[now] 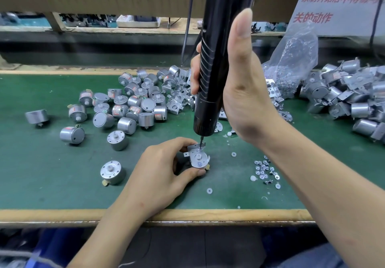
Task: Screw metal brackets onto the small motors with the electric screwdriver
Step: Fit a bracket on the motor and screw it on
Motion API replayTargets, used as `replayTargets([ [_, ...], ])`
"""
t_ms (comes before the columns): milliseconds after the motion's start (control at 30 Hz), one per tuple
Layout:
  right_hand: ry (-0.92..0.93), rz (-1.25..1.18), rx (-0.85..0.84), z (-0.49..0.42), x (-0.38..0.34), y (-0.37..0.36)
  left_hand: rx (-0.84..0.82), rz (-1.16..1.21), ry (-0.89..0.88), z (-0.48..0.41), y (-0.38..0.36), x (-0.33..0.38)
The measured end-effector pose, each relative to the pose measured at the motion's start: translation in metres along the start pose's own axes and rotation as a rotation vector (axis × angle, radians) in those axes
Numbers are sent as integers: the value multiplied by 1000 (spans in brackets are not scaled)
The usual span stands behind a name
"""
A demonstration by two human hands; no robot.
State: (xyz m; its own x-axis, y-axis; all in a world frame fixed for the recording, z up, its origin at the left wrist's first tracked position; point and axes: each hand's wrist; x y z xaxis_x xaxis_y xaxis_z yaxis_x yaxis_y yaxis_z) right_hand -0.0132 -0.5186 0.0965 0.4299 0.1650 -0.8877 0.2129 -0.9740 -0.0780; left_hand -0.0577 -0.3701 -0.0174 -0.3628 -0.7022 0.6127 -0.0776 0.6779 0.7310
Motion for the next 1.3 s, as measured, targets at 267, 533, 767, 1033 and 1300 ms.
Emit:
replayTargets([
  [267, -1, -40, -8, 1, 2, -3, -1, -9, 4, 1, 0, 0],
  [533, 17, -34, -33, 0, 7, -2, 1, -19, 10, 0, 0, 0],
  [767, 53, -46, -29, 0, 13, -7, -3, -43, 40, 1, -1, 2],
  [1033, 95, 12, -28, 1, 17, -8, -1, -47, 71, 1, -1, 5],
  [1300, 100, -27, -19, 3, 20, -13, -3, -56, 61, 3, -2, 6],
])
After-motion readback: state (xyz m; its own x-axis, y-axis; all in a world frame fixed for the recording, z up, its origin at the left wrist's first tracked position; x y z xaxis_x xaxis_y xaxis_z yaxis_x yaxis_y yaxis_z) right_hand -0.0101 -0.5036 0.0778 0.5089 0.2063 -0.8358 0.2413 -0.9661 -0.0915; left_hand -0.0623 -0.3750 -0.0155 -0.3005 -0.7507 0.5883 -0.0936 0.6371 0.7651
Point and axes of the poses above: each hand's wrist, its own z-axis away from the middle knuckle, its own y-axis out of the back of the hand, x = y × z, and after that the axes turned 3 degrees about y, right-handed
